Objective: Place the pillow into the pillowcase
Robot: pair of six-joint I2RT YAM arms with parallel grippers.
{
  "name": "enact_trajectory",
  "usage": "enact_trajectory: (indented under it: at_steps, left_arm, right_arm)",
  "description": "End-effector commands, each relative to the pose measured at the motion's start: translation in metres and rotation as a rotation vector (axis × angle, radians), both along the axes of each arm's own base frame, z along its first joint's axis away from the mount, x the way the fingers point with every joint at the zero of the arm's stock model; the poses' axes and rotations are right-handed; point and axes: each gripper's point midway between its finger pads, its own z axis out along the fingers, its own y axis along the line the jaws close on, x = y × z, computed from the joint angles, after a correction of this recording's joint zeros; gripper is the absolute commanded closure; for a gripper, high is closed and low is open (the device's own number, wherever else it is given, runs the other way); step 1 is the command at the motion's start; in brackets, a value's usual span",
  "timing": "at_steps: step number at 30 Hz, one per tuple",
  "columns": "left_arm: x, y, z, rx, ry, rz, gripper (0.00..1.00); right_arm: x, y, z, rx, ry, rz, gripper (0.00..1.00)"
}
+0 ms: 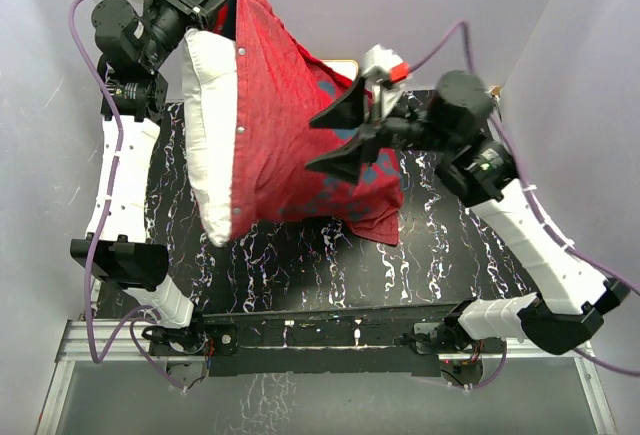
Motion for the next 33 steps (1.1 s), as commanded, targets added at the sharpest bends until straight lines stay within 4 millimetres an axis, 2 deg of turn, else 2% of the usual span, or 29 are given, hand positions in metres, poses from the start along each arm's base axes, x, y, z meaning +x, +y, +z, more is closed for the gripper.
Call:
enact_trajectory:
  at_steps: [1,8,10,14,17,21,24,28,33]
  left_arm:
    - [-0.035,-0.001,0.053,-0.020,-0.177,0.010,1.00]
    - [-0.034,-0.007,0.048,-0.017,-0.167,-0.001,1.00]
    - [-0.034,-0.008,0.049,-0.018,-0.171,-0.005,1.00]
    - [-0.035,-0.011,0.051,-0.020,-0.178,-0.011,1.00]
    - [-0.034,-0.013,0.053,-0.021,-0.182,-0.018,1.00]
    - [-0.033,-0.019,0.056,-0.008,-0.186,-0.023,1.00]
    - [-0.031,-0.029,0.057,0.004,-0.189,-0.033,1.00]
    - [-0.031,-0.039,0.055,0.009,-0.187,-0.045,1.00]
    - [-0.030,-0.041,0.050,0.014,-0.179,-0.046,1.00]
  right_arm:
    - [-0.010,0.030,-0.011,-0.064,-0.152,-0.048,0.15]
    - [-0.040,0.085,-0.038,-0.180,-0.519,-0.071,0.13]
    - [-0.041,0.095,-0.048,-0.213,-0.624,-0.115,0.13]
    - [-0.026,0.103,-0.061,-0.255,-0.818,-0.244,0.12]
    - [-0.016,0.103,-0.057,-0.240,-0.920,-0.317,0.11]
    - [-0.028,0.107,-0.030,-0.150,-1.084,-0.290,0.05]
    - [-0.034,0.115,-0.025,-0.124,-1.127,-0.263,0.05]
    - [-0.027,0.126,-0.036,-0.146,-1.122,-0.281,0.05]
    - [-0.017,0.137,-0.052,-0.193,-1.140,-0.300,0.05]
